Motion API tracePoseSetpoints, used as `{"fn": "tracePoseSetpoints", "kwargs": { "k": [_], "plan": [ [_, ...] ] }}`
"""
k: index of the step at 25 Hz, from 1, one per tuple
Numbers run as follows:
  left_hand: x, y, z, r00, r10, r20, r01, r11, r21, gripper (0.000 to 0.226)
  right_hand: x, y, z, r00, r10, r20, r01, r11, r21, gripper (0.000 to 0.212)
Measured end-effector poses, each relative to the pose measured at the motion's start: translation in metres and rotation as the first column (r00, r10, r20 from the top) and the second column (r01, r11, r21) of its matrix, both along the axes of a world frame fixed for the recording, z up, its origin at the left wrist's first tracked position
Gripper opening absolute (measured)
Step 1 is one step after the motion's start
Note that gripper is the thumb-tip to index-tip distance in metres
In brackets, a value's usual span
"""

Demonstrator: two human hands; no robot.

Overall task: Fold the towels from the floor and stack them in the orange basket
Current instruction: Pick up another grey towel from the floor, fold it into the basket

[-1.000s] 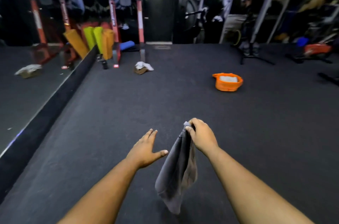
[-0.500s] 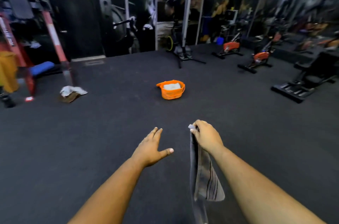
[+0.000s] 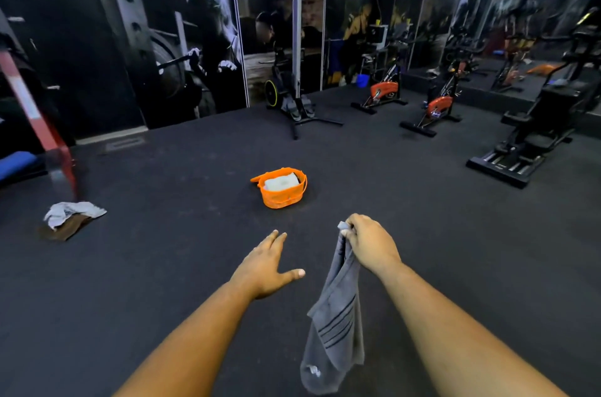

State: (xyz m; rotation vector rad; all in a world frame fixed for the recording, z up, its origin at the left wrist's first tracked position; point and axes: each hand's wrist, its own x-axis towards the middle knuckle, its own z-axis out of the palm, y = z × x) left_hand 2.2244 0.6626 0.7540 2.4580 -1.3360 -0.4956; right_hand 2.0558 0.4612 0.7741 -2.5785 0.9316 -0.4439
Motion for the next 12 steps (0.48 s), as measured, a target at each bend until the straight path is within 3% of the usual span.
{"fn": "tracePoseSetpoints", "kwargs": {
  "k": [12],
  "plan": [
    [0.172, -0.225, 0.003, 0.992, 0.115, 0.044, -0.116, 0.993, 0.013, 0.104, 0.207, -0.238, 0.018, 0.986, 0.166, 0.013, -0.166, 0.986, -0.001, 0.015]
  ]
}}
